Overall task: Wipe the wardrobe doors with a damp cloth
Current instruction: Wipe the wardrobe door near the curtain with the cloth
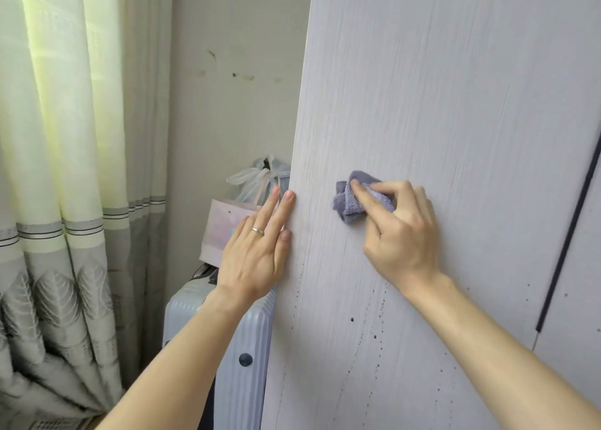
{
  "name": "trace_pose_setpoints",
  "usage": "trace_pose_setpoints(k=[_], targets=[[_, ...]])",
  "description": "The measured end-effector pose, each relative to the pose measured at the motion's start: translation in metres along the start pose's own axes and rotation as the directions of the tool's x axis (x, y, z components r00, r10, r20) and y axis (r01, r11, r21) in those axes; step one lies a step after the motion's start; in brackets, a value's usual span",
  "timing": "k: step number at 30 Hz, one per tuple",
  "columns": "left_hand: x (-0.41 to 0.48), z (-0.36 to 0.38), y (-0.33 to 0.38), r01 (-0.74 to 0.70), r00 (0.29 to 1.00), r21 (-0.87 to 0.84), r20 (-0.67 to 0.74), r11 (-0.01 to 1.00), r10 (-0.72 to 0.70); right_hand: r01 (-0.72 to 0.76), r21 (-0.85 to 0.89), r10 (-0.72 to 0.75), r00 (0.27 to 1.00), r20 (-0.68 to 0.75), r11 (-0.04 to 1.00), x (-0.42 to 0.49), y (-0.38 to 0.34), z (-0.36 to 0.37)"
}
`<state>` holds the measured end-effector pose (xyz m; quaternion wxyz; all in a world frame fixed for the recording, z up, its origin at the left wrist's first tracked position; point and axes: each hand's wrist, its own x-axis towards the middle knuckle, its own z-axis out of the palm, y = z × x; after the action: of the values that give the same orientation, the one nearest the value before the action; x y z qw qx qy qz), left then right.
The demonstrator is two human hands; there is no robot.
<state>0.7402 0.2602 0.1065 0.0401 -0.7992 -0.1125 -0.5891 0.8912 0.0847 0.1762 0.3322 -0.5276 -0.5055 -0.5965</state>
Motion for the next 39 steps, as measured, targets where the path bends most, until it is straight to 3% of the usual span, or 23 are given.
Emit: trace_pose_setpoints(k=[1,3,4,5,8,9,11,14,17,19,22,24,26,31,33,36,39], targets=[[0.000,0.000,0.001,-0.003,1.000,0.005,-0.001,1.000,0.003,0.119,0.025,-0.120,0.990,0.075,0.993,-0.023,-0.003,0.000],[0.000,-0.002,0.000,-0.003,1.000,0.021,0.000,1.000,0.003,0.391,0.084,-0.399,0.876,0.270,0.916,-0.061,-0.003,-0.008],[0.000,-0.002,0.001,-0.002,1.000,0.030,0.007,1.000,0.002,0.459,0.087,-0.460,0.822,0.336,0.884,-0.069,0.002,-0.016],[-0.001,-0.002,0.001,0.002,1.000,0.043,0.013,0.999,-0.002,0.458,0.068,-0.451,0.822,0.348,0.886,-0.069,0.009,-0.021],[-0.001,-0.002,0.001,0.007,1.000,0.067,0.021,0.998,-0.008,0.125,-0.056,-0.116,0.983,0.139,0.991,-0.050,0.034,-0.034],[-0.001,-0.001,0.002,0.004,1.000,0.063,0.022,0.998,-0.006,-0.008,-0.067,0.011,0.999,0.046,0.998,-0.046,0.041,-0.037],[-0.003,-0.001,0.003,0.019,1.000,0.057,0.015,0.998,-0.020,-0.128,-0.060,0.125,0.991,-0.051,0.990,-0.053,0.042,-0.035],[-0.004,-0.003,0.005,0.050,0.999,0.055,0.015,0.997,-0.051,0.001,-0.036,0.001,0.999,0.049,0.999,-0.100,0.029,-0.032],[-0.004,-0.005,0.006,0.047,0.999,0.083,0.019,0.995,-0.049,0.263,-0.019,-0.246,0.922,0.299,0.965,-0.133,0.024,-0.045],[-0.005,-0.005,0.007,0.047,0.998,0.097,0.026,0.994,-0.049,0.313,-0.023,-0.288,0.896,0.338,0.949,-0.120,0.034,-0.055],[-0.003,-0.004,0.010,0.067,0.997,0.088,0.024,0.994,-0.070,0.066,-0.107,-0.049,0.986,0.156,0.992,-0.082,0.058,-0.063],[-0.004,-0.002,0.011,0.081,0.996,0.072,0.024,0.994,-0.083,-0.127,-0.121,0.131,0.991,0.024,0.984,-0.070,0.069,-0.065],[-0.005,0.001,0.014,0.116,0.993,0.049,0.004,0.992,-0.116,-0.141,-0.124,0.140,0.990,-0.014,0.982,-0.082,0.069,-0.062],[-0.008,0.004,0.024,0.163,0.986,0.029,-0.033,0.986,-0.162,0.055,-0.153,-0.025,0.981,0.192,0.987,-0.160,0.057,-0.071],[-0.011,0.005,0.022,0.149,0.989,0.036,-0.025,0.988,-0.149,0.060,-0.205,-0.019,0.980,0.197,0.977,-0.161,0.062,-0.078],[-0.012,0.008,0.018,0.159,0.987,-0.004,-0.013,0.987,-0.159,-0.162,-0.263,0.172,0.985,0.013,0.951,-0.133,0.078,-0.083],[-0.013,0.009,0.019,0.211,0.977,-0.068,-0.020,0.975,-0.212,-0.346,-0.290,0.315,0.937,-0.150,0.892,-0.117,0.097,-0.083]])
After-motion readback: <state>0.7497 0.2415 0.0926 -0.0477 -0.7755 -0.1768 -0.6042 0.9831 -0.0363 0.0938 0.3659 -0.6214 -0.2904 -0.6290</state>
